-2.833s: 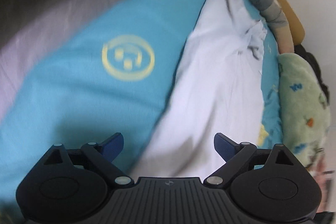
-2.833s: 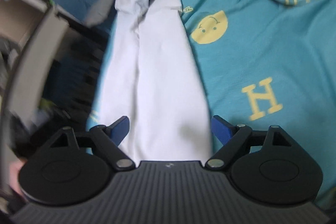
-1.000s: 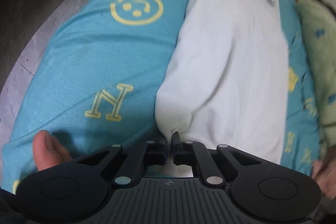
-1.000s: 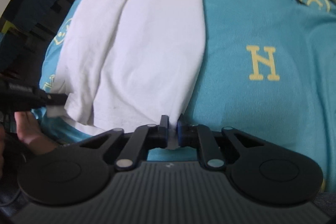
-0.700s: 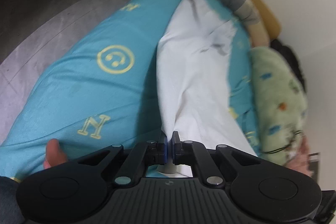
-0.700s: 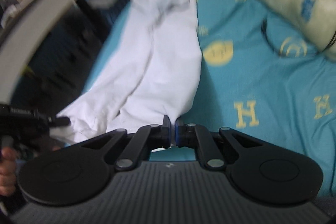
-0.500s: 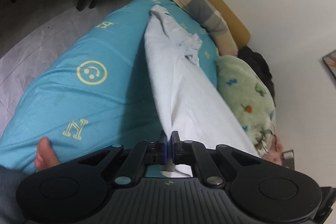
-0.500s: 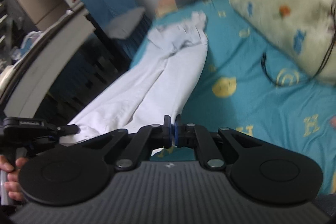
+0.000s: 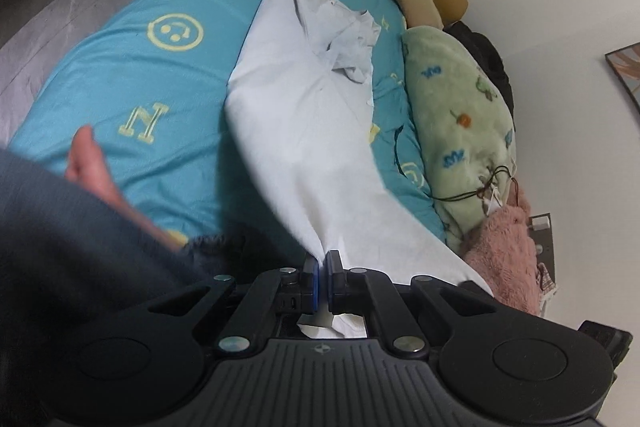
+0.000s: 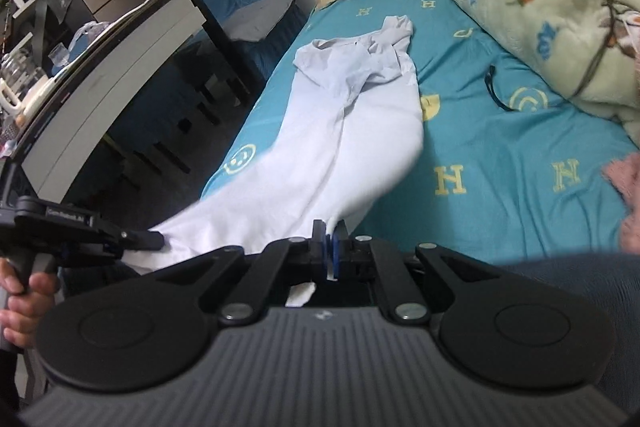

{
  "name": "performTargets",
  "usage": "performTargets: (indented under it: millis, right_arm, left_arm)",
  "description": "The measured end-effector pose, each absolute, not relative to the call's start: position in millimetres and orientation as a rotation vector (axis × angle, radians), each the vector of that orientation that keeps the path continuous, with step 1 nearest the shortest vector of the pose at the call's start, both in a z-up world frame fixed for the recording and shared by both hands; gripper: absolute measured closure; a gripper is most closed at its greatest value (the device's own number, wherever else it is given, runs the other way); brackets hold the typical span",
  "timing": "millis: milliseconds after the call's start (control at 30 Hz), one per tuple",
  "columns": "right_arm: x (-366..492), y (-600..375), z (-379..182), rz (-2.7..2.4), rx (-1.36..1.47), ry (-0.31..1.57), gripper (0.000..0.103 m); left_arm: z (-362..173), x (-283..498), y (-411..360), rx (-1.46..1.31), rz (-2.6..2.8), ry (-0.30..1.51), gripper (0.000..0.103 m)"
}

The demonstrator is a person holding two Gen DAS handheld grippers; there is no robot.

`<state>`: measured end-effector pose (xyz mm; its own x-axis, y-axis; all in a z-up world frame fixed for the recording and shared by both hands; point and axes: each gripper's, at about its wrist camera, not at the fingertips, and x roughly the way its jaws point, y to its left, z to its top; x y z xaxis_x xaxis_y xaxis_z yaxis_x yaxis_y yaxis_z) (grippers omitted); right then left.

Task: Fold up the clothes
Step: 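Lift the hem with both grippers and fold it over toward the collar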

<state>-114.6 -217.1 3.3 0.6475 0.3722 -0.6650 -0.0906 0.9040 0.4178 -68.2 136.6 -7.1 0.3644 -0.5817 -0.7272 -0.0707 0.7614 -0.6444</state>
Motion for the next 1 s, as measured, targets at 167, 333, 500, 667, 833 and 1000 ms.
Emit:
performTargets:
  millis: [167, 333, 500, 667, 833, 1000]
  right_arm:
    - [-59, -217, -2, 0.247, 0.355, 0.807, 0.097]
    - [3, -221, -11, 0.192, 0.312, 0.769, 0.097]
    - [67, -227, -25, 0.139, 0.305, 0.721, 0.097]
    - [127, -211, -50, 0.106, 0.153, 0.676, 0.097]
    - [182, -209, -93, 0.091, 0.127, 0.692, 0.097]
    - [212, -210, -144, 0.066, 0.114, 0.757, 0.096]
  left_arm:
    - [-14, -6, 143, -0.643, -0.325, 1.138, 0.099]
    - [-14, 58, 147, -0.632, -0.255, 1.054, 0.098]
    - [-20, 120, 135, -0.624, -0.221, 0.953, 0.098]
    - [-39, 177, 108, -0.465, -0.186, 0.872, 0.098]
    - [-85, 232, 91, -0.370, -0.147, 0.886, 0.098]
    - [-137, 258, 76, -0.298, -0.147, 0.948, 0.097]
